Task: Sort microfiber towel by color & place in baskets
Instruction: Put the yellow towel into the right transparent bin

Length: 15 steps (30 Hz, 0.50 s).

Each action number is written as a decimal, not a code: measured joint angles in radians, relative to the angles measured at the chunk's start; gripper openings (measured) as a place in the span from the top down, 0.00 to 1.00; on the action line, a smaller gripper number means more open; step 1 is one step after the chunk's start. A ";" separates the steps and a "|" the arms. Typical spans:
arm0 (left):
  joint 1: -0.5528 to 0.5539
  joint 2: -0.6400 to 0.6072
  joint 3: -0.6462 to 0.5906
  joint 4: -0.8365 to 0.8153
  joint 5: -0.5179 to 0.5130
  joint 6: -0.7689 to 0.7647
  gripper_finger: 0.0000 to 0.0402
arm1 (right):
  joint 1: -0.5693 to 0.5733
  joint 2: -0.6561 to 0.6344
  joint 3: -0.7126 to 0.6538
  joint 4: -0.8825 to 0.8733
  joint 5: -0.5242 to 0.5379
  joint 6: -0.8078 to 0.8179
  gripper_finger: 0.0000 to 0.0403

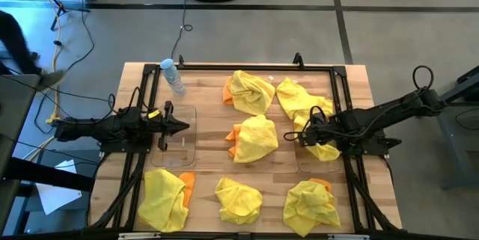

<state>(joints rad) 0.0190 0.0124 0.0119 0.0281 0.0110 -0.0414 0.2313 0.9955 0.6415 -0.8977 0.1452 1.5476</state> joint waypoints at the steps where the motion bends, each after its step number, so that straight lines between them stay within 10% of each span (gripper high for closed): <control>1: 0.000 0.000 0.000 0.000 0.000 0.000 0.99 | 0.000 0.000 0.000 0.003 0.000 0.007 0.64; 15: 0.000 0.000 0.012 0.021 0.005 -0.008 0.99 | -0.001 -0.041 0.114 -0.127 -0.039 0.023 0.63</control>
<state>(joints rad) 0.0189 0.0128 0.0239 0.0492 0.0157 -0.0495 0.2298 0.9541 0.7555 -1.0248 0.1065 1.5702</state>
